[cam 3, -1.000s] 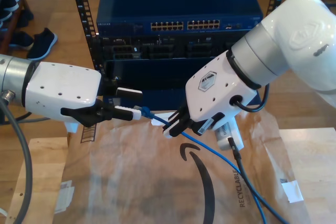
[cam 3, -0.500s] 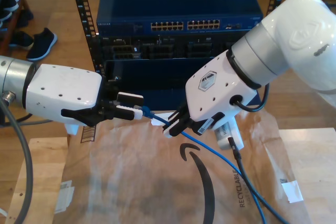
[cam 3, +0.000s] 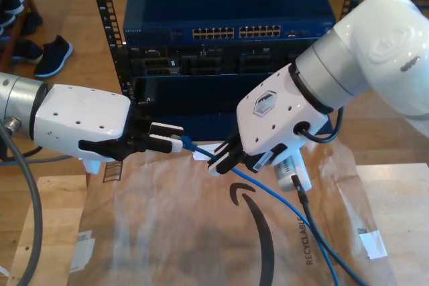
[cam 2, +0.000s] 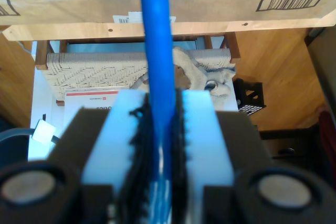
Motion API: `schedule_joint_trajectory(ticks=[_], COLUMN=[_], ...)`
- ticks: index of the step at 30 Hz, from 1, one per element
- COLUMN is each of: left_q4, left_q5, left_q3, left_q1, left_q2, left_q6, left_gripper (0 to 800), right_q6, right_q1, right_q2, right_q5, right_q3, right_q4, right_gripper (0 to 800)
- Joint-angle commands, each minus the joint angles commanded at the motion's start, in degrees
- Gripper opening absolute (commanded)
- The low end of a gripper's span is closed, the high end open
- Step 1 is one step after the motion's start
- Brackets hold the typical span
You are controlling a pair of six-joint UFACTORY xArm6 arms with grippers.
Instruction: Grab the cable and plug it in
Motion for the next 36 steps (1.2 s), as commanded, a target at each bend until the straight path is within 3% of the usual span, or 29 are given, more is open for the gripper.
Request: schedule_joint_trajectory(ticks=[4,6,13,14,15,16,20,26,30,35,36], left_q4=[0.0,0.0,0.1,0.1,0.1,0.1,-0.1,-0.2,-1.5,-9.6,-10.5], left_q5=[0.0,-0.1,-0.2,-0.2,0.4,1.2,5.0,6.8,9.9,17.1,19.2], left_q3=[0.1,0.1,0.3,0.3,0.2,0.2,-0.4,-1.8,-4.0,-5.5,-6.2], left_q1=[0.0,-0.1,-0.3,-0.3,-0.3,-0.3,-0.2,0.3,6.1,9.8,10.0], left_q2=[0.1,0.1,0.2,0.4,1.1,1.9,4.3,5.3,12.1,17.4,17.9], left_q6=[-0.2,-0.2,-0.1,-0.1,-0.2,-0.4,-4.5,-9.8,-12.6,-15.1,-15.6], left_gripper=[116,46,3,3,3,3,3,3,3,3,3], right_q6=[0.0,0.0,-0.1,-0.1,-0.4,-1.1,-4.9,-6.4,-7.6,-9.1,-9.1], right_q1=[0.0,0.0,0.0,0.0,0.0,0.1,0.0,0.2,0.3,0.7,1.3], right_q2=[0.0,0.0,0.0,-0.2,-0.1,0.0,-1.5,-8.5,-13.2,-17.3,-17.9], right_q5=[0.0,0.0,-0.1,-0.2,-0.2,-0.2,-1.4,-10.9,-14.9,-19.5,-20.0], right_q3=[0.0,0.0,0.0,0.0,0.0,-0.3,-0.6,1.7,3.1,5.5,6.1], right_q4=[0.0,0.0,0.0,0.0,0.0,-0.1,-0.3,-0.9,-0.8,-0.6,-0.5], right_gripper=[2,2,33,133,389,588,736,737,737,745,794])
